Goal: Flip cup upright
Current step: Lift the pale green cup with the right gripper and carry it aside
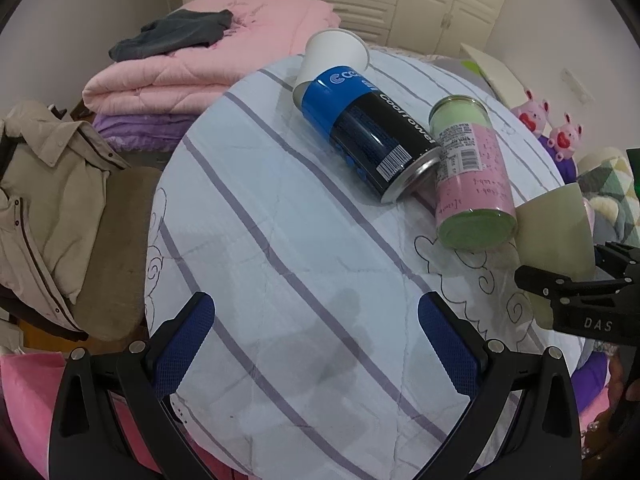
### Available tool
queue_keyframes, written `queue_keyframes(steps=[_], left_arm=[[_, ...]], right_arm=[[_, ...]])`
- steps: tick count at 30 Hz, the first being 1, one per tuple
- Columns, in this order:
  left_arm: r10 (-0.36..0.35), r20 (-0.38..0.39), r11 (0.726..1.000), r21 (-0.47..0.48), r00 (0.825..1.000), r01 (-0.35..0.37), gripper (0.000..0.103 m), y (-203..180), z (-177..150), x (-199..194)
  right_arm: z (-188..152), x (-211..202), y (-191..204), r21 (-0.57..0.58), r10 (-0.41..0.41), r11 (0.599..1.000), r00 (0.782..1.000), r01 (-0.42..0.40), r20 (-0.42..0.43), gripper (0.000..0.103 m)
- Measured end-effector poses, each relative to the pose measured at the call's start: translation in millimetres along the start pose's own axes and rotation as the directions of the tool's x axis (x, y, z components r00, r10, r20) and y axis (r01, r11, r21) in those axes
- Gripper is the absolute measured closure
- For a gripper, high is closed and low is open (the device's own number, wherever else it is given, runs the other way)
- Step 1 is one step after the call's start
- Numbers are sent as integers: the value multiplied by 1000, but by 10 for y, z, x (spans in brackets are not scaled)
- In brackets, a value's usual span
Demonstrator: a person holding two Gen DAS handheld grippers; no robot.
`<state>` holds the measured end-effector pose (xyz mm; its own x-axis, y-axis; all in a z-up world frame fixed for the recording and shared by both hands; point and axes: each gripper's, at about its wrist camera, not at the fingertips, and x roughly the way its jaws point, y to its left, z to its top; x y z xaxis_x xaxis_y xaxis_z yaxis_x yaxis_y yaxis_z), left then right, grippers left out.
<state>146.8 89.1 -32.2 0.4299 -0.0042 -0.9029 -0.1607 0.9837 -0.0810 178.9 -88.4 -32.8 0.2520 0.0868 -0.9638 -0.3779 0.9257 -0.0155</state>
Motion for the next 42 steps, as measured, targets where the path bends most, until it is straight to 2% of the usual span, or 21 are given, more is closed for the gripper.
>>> queue_keyframes(steps=[14, 20, 23, 30, 42], left_arm=[[-32, 22, 999, 28, 999, 32, 0, 162, -239, -215], [-34, 22, 998, 52, 999, 33, 0, 248, -377, -277], [-35, 22, 998, 57, 999, 34, 0, 268, -442, -286], [-28, 9, 997, 68, 1000, 27, 0, 295, -535, -276], [-12, 19, 997, 80, 1000, 10, 0, 259, -580, -350]], right_arm=[[-415, -174, 419, 26, 83, 996, 996, -82, -41, 25], [-540, -90, 580, 88, 180, 981, 980, -173, -81, 25], [-572, -49, 643, 86, 154, 985, 985, -147, -81, 25], [-591, 66, 558, 188, 194, 966, 977, -175, -89, 25], [-615, -180, 578, 148, 181, 974, 982, -173, -44, 24]])
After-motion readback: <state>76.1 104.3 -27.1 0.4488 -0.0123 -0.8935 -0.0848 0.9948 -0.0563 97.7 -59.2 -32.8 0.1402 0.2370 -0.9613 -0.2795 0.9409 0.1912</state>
